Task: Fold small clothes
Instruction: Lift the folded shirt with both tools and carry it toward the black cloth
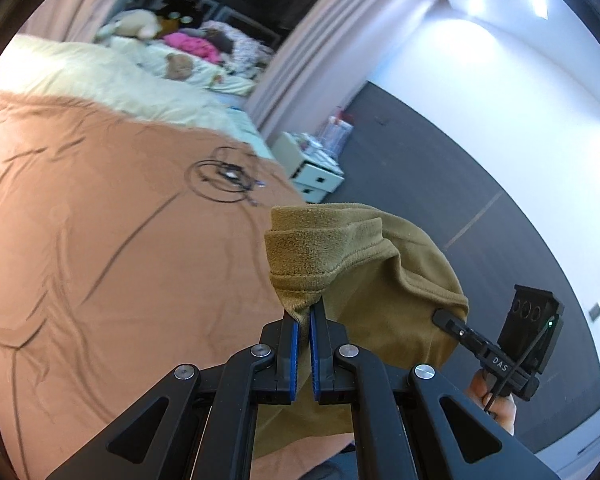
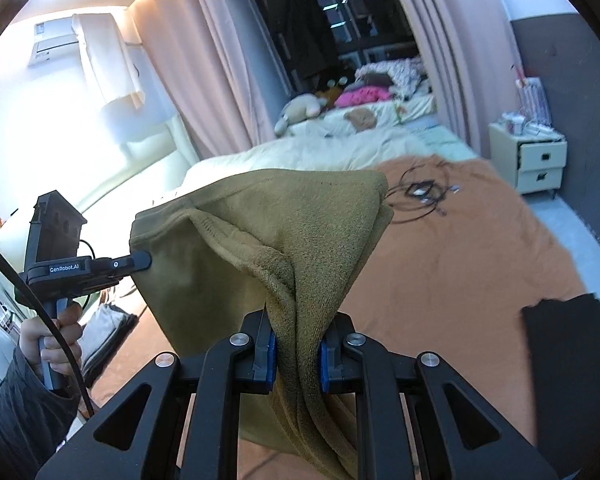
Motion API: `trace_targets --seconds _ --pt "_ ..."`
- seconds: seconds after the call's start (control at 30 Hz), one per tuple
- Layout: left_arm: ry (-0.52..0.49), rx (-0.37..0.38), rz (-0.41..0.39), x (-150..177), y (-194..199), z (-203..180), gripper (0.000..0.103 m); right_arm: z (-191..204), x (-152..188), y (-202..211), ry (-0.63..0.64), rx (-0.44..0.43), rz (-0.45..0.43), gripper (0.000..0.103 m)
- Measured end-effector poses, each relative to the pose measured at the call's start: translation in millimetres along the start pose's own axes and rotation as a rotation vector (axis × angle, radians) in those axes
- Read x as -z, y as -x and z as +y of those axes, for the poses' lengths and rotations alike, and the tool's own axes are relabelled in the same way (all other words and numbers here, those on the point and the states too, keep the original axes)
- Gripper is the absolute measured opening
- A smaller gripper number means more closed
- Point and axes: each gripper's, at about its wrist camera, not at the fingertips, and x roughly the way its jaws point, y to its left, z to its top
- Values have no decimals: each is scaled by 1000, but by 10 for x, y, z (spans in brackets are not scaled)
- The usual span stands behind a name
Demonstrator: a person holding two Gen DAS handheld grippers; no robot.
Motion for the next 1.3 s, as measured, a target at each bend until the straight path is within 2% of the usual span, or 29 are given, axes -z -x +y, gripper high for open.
trace_targets --seconds 0.33,0.5,0.73,0.9,1.07,1.17,1.3 --pt "-103 147 89 149 -774 -1023 5 -418 310 1208 -9 144 -67 12" --pt "-151 217 138 276 -1174 -1604 5 -474 524 1840 -20 231 -101 12" --pt "-224 317 201 438 -1593 -2323 5 -364 778 2464 -45 380 -133 12" --pt "-273 369 248 536 -1903 -2678 5 -157 857 2618 -41 469 -141 12" --pt "-299 403 291 641 -2254 -2871 5 41 926 2711 -51 537 -146 12" --pt "-288 414 317 671 -2501 -2825 5 145 942 2639 -66 566 -140 12" --pt "-289 401 361 708 -2938 -2704 5 89 940 2458 -92 602 -111 12"
